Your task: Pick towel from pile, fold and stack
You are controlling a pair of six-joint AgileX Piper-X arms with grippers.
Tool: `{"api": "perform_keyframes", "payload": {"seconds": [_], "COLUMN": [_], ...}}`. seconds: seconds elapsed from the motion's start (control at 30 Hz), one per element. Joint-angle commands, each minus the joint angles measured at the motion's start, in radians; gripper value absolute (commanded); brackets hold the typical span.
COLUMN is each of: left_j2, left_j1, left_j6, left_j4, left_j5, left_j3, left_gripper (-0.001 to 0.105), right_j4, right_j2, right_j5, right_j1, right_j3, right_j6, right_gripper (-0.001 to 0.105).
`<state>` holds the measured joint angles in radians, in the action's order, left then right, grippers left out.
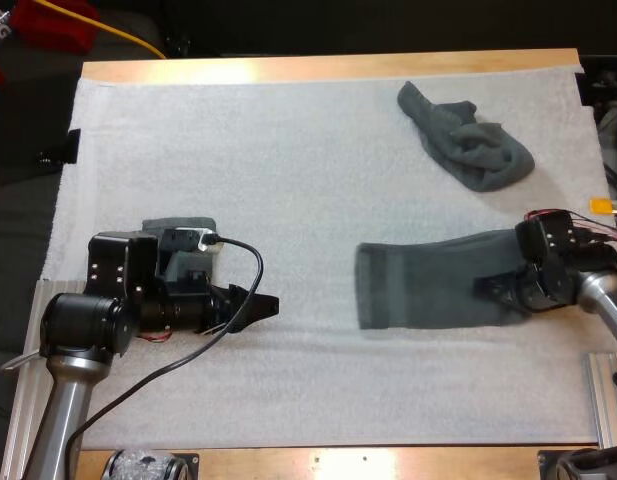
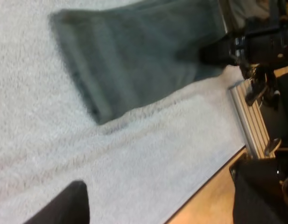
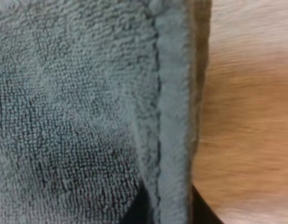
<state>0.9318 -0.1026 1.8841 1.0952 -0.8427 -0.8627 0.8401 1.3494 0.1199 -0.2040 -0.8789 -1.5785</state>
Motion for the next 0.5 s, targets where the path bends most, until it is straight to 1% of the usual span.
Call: {"api": "perform_keyframes", "payload": {"seconds": [0.0, 0.13, 0.17, 0.23, 0.3, 0.4, 0.47], "left_j2": [-0.003, -0.003, -0.003, -0.003, -0.003, -0.003, -0.003], "left_j1": [0.001, 0.001, 0.001, 0.001, 0.001, 0.001, 0.001], "left_j6": [-0.013, -0.016, -0.016, -0.016, -0.016, -0.016, -0.016], "left_j4": [0.003, 0.003, 0.003, 0.003, 0.003, 0.003, 0.003], "left_j5": [-0.009, -0.009, -0.009, -0.009, -0.009, -0.024, -0.057], "left_j3": [-0.004, -0.004, -0.004, -0.004, -0.004, -0.004, -0.004], "left_gripper": [0.063, 0.063, 0.063, 0.063, 0.063, 0.063, 0.063], "right_j4": [0.022, 0.036, 0.042, 0.045, 0.045, 0.028, 0.017], "right_j2": [-0.019, -0.047, -0.048, -0.047, -0.047, -0.046, -0.046], "right_j5": [0.047, 0.030, -0.001, -0.098, -0.250, -0.382, -0.428], "right_j1": [0.001, 0.001, 0.001, 0.001, 0.001, 0.001, -0.002], "right_j3": [0.006, -0.004, -0.014, -0.032, -0.050, -0.063, -0.064], "right_j6": [-0.019, -0.018, -0.018, -0.014, 0.012, 0.066, 0.094], "right_gripper": [0.002, 0.002, 0.002, 0.002, 0.002, 0.002, 0.002]}}
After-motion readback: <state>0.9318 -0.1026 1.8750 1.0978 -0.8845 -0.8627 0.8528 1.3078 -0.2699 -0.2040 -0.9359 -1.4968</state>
